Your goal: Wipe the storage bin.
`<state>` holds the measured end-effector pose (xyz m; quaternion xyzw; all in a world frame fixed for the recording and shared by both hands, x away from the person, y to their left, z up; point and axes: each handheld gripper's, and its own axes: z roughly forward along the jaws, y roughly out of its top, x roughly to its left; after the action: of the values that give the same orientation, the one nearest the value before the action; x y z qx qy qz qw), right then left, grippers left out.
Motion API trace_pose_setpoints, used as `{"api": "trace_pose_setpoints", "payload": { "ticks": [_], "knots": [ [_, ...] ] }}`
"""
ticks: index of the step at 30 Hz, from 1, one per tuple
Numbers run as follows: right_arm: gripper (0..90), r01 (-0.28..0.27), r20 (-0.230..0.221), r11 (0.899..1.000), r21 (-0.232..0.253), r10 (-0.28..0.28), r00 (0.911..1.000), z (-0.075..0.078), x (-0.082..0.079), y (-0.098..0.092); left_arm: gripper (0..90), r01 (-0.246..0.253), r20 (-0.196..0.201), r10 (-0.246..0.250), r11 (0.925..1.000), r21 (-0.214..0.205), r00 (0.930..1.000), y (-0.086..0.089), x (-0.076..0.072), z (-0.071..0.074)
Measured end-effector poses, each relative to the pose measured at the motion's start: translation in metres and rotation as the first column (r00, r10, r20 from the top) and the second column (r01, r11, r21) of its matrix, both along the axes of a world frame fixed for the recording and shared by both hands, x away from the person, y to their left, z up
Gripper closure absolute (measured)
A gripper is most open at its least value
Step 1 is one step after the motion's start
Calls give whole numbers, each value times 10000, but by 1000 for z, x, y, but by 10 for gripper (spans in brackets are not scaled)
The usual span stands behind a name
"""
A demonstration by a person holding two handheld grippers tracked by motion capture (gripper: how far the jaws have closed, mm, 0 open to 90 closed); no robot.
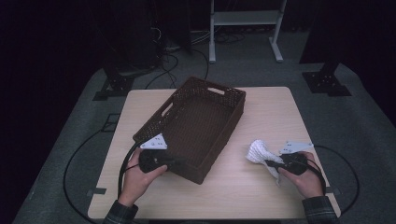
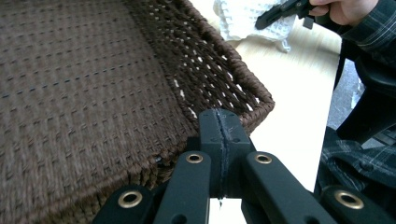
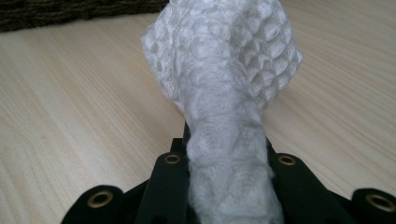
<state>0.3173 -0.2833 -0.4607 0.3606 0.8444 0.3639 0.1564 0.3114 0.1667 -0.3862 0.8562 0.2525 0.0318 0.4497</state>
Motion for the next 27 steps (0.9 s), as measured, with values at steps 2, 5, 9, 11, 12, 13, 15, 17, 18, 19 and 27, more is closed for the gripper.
{"api": "trace_pose_setpoints", "payload": {
  "ticks": [2,5,9,11,12,13,15,17,18,19,27],
  "knots": [
    [756,8,-12,10000,8,-8,10000,0,0,-1,893,105,21,-105,9999,20,9999,-5,2,0],
    [755,35,-9,10000,50,-35,10000,0,-1,-2,891,259,114,-259,9997,-44,9996,-13,6,1],
    [755,59,-10,10000,32,-59,10000,0,-1,-2,887,458,164,-457,9989,-68,9988,-22,10,1],
    [755,52,5,10000,23,-52,10000,0,-1,-3,884,524,216,-522,9986,-79,9984,-27,12,2],
    [755,57,17,10000,31,-57,10000,0,-1,-3,883,567,237,-565,9984,-62,9981,-30,13,2],
    [756,64,6,10000,38,-64,10000,0,-1,-3,880,597,283,-595,9982,-68,9978,-33,14,3],
    [755,69,12,10000,38,-69,10000,0,-1,-3,874,615,394,-614,9981,-15,9973,-39,16,4],
    [755,57,14,10000,62,-57,10000,0,-1,-4,866,639,449,-642,9979,79,9969,-45,19,3],
    [755,67,15,10000,67,-67,10000,0,-1,-4,866,744,408,-746,9972,62,9964,-48,20,3],
    [755,84,16,9999,88,-84,10000,0,-1,-4,866,792,392,-794,9968,71,9961,-50,21,2],
    [755,159,82,9999,32,-159,9998,1,-2,-6,807,882,559,-876,9961,-80,9946,-48,20,5]
  ]
}}
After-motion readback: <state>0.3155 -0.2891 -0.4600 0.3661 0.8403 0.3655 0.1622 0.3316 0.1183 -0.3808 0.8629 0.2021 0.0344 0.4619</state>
